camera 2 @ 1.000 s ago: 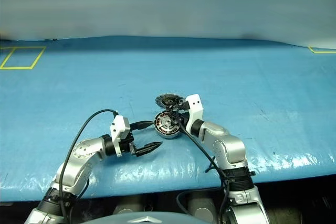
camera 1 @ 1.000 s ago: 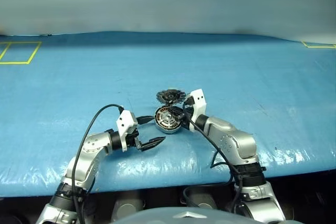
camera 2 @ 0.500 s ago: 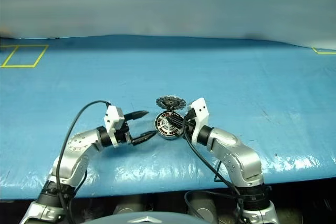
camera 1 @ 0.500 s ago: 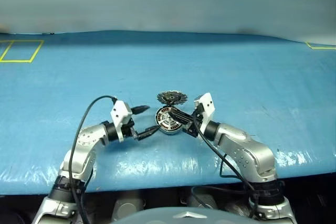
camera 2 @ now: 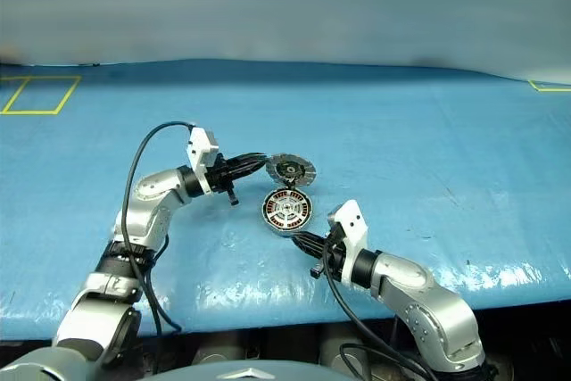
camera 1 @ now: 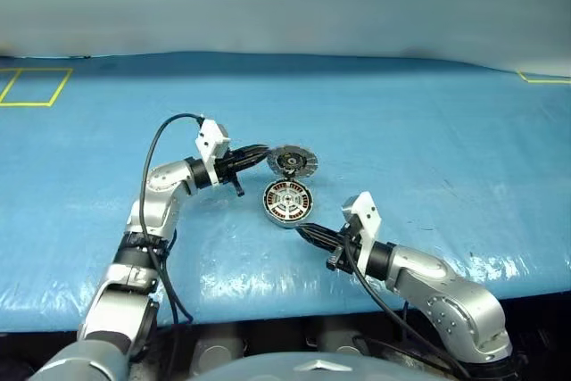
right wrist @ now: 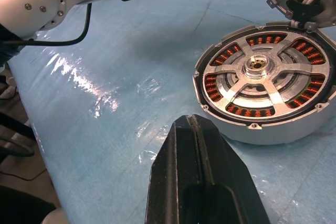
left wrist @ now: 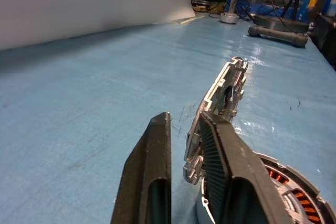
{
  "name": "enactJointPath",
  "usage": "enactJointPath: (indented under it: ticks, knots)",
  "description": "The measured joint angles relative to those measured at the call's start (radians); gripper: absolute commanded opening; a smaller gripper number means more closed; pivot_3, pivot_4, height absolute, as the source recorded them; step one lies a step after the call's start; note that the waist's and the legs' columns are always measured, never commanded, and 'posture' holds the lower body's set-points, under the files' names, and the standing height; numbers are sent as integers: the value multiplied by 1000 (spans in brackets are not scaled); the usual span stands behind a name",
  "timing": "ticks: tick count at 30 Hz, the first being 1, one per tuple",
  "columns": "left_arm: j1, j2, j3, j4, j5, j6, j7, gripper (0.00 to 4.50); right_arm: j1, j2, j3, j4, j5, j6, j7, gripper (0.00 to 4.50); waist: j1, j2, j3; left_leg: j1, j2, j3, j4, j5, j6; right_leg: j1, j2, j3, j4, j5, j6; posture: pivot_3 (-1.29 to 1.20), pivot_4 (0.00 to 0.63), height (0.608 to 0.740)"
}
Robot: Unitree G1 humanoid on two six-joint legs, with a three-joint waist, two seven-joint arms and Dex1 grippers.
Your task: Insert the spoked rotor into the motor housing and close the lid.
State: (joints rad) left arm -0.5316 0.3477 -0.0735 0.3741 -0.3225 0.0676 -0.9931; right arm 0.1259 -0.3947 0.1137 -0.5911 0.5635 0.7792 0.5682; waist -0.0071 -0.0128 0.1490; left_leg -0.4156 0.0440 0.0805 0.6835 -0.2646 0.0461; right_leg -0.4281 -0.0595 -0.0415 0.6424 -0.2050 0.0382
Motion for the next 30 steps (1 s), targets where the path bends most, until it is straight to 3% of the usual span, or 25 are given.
enactJointPath:
  ticks: [7,15,21,30]
  knots:
    - [-172,8,-19,166,47,-49,-105,36,29,11,4,-10,1,-24,-16,0,-2,-2,1,-1,-1,0,0,0,1,0,0,0,0,0,1,0,150,740]
    - [-324,-12,-30,244,15,14,-261,36,54,27,7,-18,1,-59,-43,0,1,-3,2,-1,-2,-1,1,0,1,0,0,0,0,0,2,0,150,740]
    - [-334,-63,-101,404,109,-11,-293,36,71,7,6,-49,-24,-99,-55,0,-1,-4,2,-2,-2,-1,1,0,1,-1,0,0,0,0,2,0,150,740]
    - [-319,-79,-116,401,142,-44,-368,36,128,7,5,-65,-48,-126,-96,0,0,-4,3,-2,0,-1,1,-1,1,0,0,0,0,0,1,0,150,740]
